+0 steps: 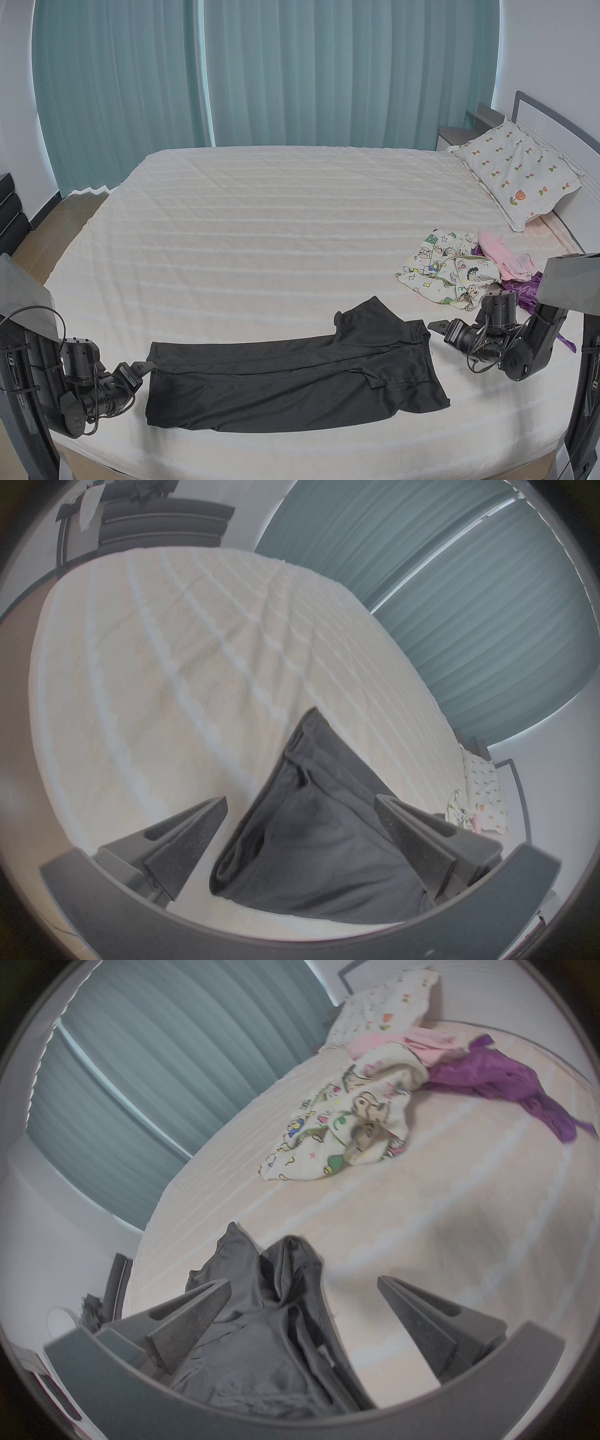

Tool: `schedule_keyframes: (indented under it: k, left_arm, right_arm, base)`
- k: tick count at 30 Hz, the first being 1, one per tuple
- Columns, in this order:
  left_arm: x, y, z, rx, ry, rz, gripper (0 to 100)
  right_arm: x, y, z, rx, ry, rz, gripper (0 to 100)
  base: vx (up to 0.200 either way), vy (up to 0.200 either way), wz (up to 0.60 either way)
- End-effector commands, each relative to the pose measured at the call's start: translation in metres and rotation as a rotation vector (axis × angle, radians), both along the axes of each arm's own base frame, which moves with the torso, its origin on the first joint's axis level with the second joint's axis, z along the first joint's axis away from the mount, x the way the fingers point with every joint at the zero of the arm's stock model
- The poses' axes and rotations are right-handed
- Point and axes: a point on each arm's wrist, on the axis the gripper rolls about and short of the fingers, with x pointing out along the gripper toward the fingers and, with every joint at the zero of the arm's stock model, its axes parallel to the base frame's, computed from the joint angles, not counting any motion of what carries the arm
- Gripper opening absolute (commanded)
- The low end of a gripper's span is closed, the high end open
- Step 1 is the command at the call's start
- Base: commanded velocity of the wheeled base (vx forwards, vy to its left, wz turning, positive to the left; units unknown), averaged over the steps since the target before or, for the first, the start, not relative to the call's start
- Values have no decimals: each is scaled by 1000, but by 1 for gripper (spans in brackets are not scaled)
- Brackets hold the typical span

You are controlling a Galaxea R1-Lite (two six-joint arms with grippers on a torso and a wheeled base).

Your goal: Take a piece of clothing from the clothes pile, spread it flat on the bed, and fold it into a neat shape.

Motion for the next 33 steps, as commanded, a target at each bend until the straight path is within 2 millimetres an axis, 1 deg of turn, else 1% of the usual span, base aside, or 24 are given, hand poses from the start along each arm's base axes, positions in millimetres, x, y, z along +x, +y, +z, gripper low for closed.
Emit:
schedule_keyframes:
  k: [1, 4, 6, 9, 13, 14, 17, 19, 21, 22, 26, 30, 33]
  left_arm:
    - [-18, -3, 8, -56, 24, -1, 100]
    - [-18, -3, 8, -102, 29, 41, 100]
    - [-18, -3, 8, -117, 34, 52, 100]
    - [-18, -4, 5, -123, 48, 49, 100]
    - [-19, -8, -1, -123, 77, 35, 100]
    - [-19, -10, -5, -116, 94, 24, 100]
    - [-18, -13, -6, -93, 101, 30, 100]
    - [-19, -17, -9, -65, 115, 33, 100]
    - [-19, -18, -10, -59, 121, 34, 100]
    - [-20, -23, -19, 1, 161, 56, 100]
    - [-18, -30, -20, 21, 147, 44, 100]
    - [-19, -38, -22, 37, 150, 24, 100]
    - [-19, -40, -24, 50, 155, 25, 100]
  right_arm:
    - [-26, 8, 5, 38, 32, -27, 100]
    - [-35, 9, 2, 47, 56, -53, 100]
    - [-47, 13, -2, 83, 97, -76, 100]
    - [-52, 13, -7, 127, 114, -106, 100]
    - [-57, 17, -14, 122, 129, -110, 100]
    - [-62, 19, -16, 107, 143, -112, 100]
    - [-66, 25, -21, 92, 162, -107, 100]
    - [-67, 26, -27, 73, 178, -116, 100]
    - [-67, 26, -29, 70, 182, -117, 100]
    - [-65, 27, -39, 43, 176, -144, 100]
    - [-62, 29, -40, 57, 105, -146, 100]
    - [-58, 31, -45, 58, 100, -145, 100]
    - [-59, 32, -46, 59, 102, -141, 100]
  base:
    - [0, 0, 0]
    - [-200, 0, 0]
    - [-200, 0, 0]
    - [-200, 0, 0]
    - [-200, 0, 0]
    - [0, 0, 0]
    - [0, 0, 0]
    - [0, 0, 0]
    - [0, 0, 0]
    - [0, 0, 0]
    - [0, 0, 0]
    - [0, 0, 0]
    - [0, 0, 0]
